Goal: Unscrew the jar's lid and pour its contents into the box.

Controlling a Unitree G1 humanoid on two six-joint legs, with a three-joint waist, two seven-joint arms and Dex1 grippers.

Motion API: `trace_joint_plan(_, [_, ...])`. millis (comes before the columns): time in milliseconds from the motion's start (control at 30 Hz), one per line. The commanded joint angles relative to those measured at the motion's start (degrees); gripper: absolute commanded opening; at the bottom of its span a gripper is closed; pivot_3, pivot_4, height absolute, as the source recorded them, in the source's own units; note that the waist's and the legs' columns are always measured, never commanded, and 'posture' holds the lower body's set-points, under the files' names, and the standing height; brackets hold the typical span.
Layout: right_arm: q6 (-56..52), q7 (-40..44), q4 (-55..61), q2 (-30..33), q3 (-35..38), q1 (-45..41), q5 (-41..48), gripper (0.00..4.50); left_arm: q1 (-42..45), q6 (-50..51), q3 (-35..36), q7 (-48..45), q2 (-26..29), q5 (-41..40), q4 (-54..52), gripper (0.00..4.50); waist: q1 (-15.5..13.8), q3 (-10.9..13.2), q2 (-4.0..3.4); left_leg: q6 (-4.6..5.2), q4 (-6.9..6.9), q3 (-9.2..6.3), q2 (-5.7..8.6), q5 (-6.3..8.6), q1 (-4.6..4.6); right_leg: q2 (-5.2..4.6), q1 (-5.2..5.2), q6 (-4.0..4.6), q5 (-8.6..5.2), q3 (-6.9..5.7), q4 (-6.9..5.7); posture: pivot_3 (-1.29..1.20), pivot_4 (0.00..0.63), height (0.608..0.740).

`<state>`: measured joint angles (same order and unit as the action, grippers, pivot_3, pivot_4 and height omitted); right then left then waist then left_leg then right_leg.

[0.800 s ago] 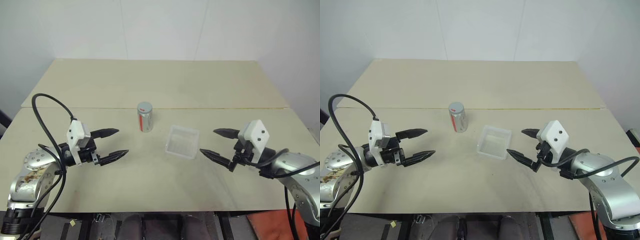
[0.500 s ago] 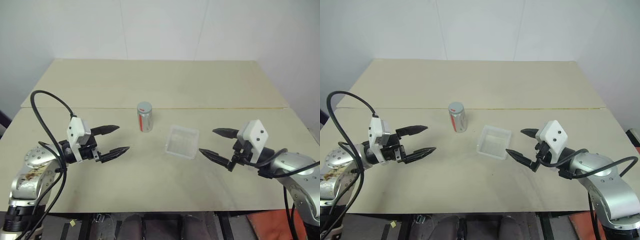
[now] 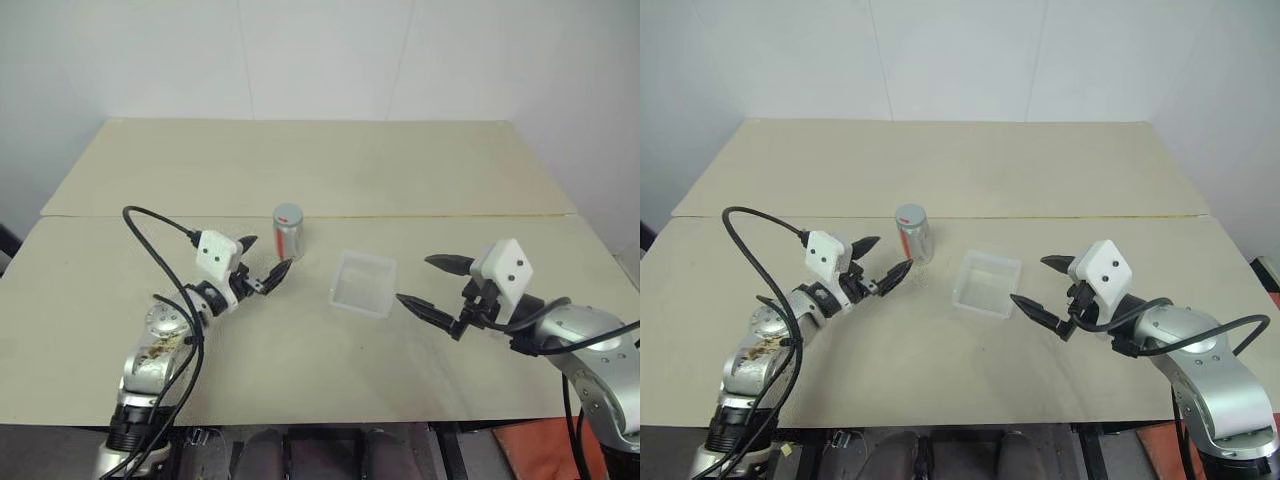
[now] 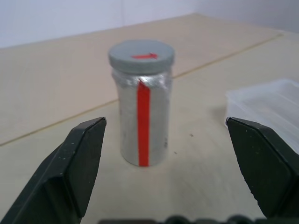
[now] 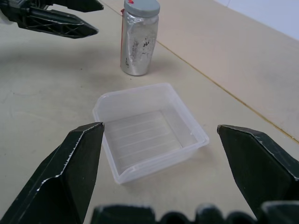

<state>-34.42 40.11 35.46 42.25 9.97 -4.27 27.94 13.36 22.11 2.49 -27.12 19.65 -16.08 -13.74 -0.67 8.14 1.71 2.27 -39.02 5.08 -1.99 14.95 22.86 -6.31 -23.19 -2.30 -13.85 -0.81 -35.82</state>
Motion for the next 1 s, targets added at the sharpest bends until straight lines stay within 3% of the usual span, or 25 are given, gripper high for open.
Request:
trace_joint_plan(33, [1.36, -0.44, 1.9, 0.05, 0.8, -1.0, 0.2, 4.5, 2.54, -1.42, -1.26, 5.17, -3.42, 2.53, 0.62, 4.48, -0.05, 0.0, 0.0, 0.0, -0.01, 0.0, 0.01, 0.0, 0.01, -0.01, 0.0, 0.0, 0.0, 0.0, 0.01, 0.0, 0.15, 0.74])
trace_joint_plan(233, [1.28, -0.47, 2.06, 0.17, 0.91, -1.25, 0.44, 4.5, 6.67, -4.03, -1.46, 8.19, -7.24, 4.47, 6.59, 4.48, -0.1, 0.01, 0.02, 0.01, -0.02, -0.04, 0.03, 0.0, 0.03, -0.01, 0.0, -0.01, 0.0, -0.04, 0.02, 0.0, 0.15, 0.74])
trace_joint_plan(1000, [1.06, -1.77, 3.37, 0.15, 1.7, -0.83, 0.86, 4.5, 18.26, -16.12, -1.6, 7.42, -11.49, 7.32, 29.31, 4.48, -0.07, 0.02, 0.04, 0.01, -0.04, -0.06, 0.04, 0.0, 0.07, -0.01, 0.0, -0.03, 0.01, -0.09, 0.04, 0.0, 0.15, 0.74])
